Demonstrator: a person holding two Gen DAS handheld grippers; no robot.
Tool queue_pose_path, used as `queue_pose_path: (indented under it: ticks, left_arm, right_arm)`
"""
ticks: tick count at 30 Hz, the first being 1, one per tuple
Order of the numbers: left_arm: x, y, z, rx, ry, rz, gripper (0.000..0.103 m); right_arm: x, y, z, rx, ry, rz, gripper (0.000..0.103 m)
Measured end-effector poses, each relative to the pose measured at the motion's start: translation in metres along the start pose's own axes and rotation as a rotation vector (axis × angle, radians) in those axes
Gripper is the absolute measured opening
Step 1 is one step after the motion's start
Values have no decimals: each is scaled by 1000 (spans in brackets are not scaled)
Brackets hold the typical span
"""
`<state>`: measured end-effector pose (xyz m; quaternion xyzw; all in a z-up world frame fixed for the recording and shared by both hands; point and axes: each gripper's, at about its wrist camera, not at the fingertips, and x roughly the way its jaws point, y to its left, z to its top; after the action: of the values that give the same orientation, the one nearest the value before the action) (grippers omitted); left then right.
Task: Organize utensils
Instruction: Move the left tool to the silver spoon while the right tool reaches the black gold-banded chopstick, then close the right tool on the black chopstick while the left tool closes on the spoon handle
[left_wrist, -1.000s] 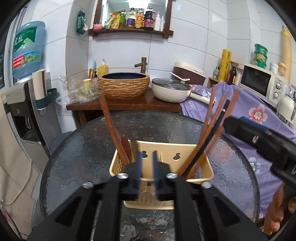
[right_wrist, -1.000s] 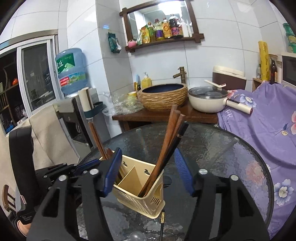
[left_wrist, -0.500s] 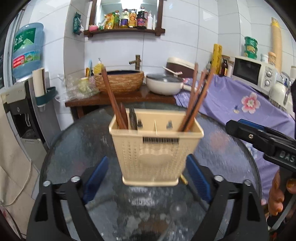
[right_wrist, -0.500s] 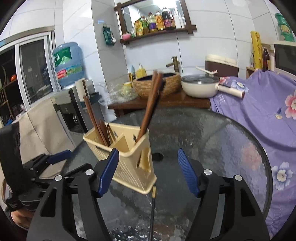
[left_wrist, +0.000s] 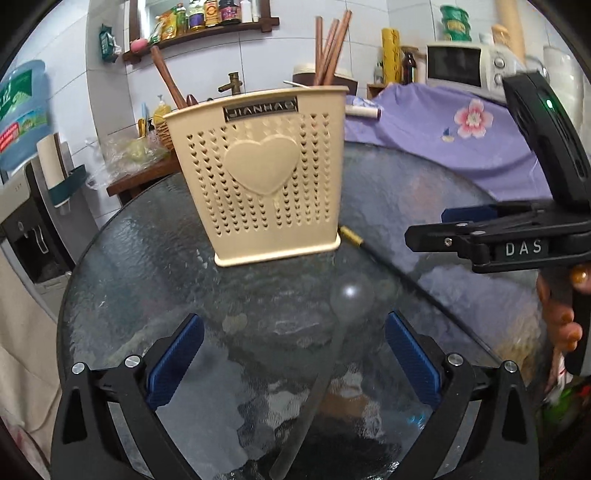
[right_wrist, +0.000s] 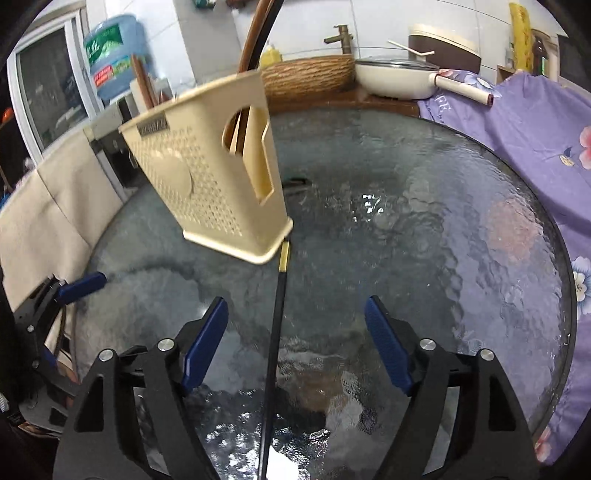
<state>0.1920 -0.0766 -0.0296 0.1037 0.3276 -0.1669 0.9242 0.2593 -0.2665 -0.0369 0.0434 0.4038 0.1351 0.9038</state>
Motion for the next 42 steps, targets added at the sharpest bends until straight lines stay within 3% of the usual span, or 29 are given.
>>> queue_pose_path:
  ticks: [7,10,18,29,34,42]
  left_arm:
    - [1,4,-1,-60,67,-46,96]
    - [0,2,-3,-39,70,-21,96]
    - [3,-1,-6,-25,99,-15,85]
    - [6,-2,-4,-29,106,-30,84]
    - [4,-8,-2,-23,99,-35,84]
    - [3,-16,4,0,96,-44,82]
  right_arm:
    - [24,12,5,-41,79,-18,77]
    - [33,18,10,-63,99,-28,74]
    - [59,22,17,-83,144,-70,47]
    - [65,32,22,-127,134,-109,27]
    - [62,38,20,-132,133,-112,10]
    - [53,23,13,-106,135,-94,7]
